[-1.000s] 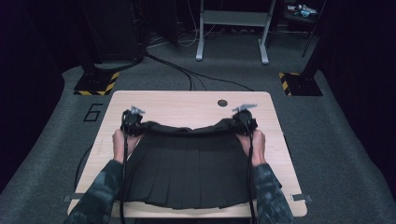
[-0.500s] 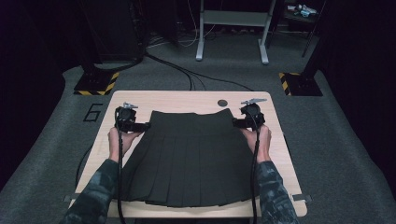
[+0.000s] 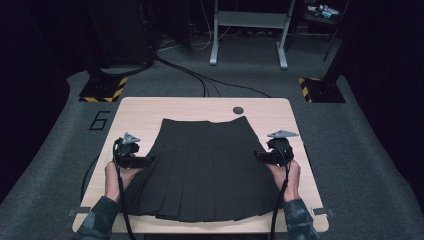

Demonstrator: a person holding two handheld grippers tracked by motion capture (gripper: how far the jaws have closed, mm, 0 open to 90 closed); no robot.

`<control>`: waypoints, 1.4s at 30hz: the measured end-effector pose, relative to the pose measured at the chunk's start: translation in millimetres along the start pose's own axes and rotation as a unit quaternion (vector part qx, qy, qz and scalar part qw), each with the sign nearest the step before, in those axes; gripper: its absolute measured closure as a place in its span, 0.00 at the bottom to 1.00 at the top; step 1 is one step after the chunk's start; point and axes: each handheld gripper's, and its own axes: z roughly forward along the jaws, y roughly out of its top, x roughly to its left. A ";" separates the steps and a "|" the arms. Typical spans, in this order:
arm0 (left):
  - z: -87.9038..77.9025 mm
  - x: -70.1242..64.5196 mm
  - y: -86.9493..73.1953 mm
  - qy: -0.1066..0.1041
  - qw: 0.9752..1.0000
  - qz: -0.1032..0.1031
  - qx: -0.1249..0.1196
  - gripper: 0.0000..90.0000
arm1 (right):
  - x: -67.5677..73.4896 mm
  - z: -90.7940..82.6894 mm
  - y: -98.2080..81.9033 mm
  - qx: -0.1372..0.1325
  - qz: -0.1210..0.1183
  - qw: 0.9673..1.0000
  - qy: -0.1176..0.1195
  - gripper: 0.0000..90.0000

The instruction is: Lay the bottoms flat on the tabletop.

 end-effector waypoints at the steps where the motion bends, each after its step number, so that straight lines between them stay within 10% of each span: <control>1: -1.9 -2.3 -6.5 0.001 1.000 0.000 0.000 0.27 | 0.4 -1.3 -4.0 0.000 0.003 1.000 -0.002 0.30; 7: -9.9 -13.5 -45.6 0.000 1.000 -0.006 0.016 0.37 | 0.7 -7.2 -32.0 0.006 0.004 1.000 -0.003 0.33; 13: -8.4 -25.1 -74.4 -0.012 0.999 -0.007 0.039 0.67 | 0.9 -4.4 -53.5 0.019 0.004 1.000 0.009 0.35; 22: -25.6 -48.7 -100.5 -0.046 0.998 0.018 0.050 0.70 | -2.5 -5.6 -81.3 0.031 0.026 0.999 0.009 0.35; 27: -40.8 -51.0 -100.0 -0.075 0.995 0.031 0.056 0.52 | -5.2 -11.3 -89.7 0.034 0.033 0.999 0.003 0.32; 33: -50.5 -44.5 -80.2 -0.052 0.998 0.014 0.021 0.20 | -5.8 -22.5 -88.0 0.026 0.035 0.999 -0.008 0.18; 42: -14.1 -34.8 -65.4 -0.025 0.998 0.010 0.049 0.00 | 11.7 -15.9 -87.1 0.049 0.013 0.999 0.005 0.00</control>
